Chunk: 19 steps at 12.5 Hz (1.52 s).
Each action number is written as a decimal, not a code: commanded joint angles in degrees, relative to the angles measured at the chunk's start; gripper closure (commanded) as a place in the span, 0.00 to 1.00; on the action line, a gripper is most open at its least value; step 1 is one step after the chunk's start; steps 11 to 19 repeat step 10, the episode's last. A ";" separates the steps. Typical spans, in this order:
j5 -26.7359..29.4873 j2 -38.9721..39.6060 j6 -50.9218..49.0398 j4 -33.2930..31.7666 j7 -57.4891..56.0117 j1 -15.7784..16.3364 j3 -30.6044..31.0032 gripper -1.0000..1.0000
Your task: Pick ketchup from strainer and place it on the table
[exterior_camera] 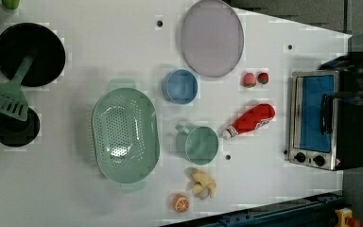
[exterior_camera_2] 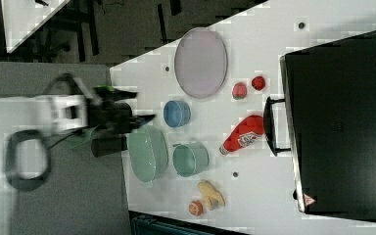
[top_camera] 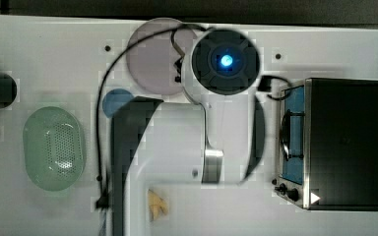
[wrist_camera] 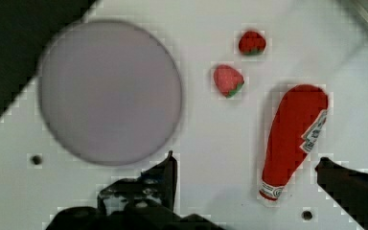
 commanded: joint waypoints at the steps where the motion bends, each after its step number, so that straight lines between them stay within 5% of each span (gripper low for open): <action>1: 0.44 -0.13 -9.19 4.99 0.35 0.36 1.49 0.00; 4: 0.44 -0.10 -16.88 9.28 0.35 0.15 1.08 0.00; 19: 0.38 0.30 -16.02 9.10 0.34 0.11 0.10 0.00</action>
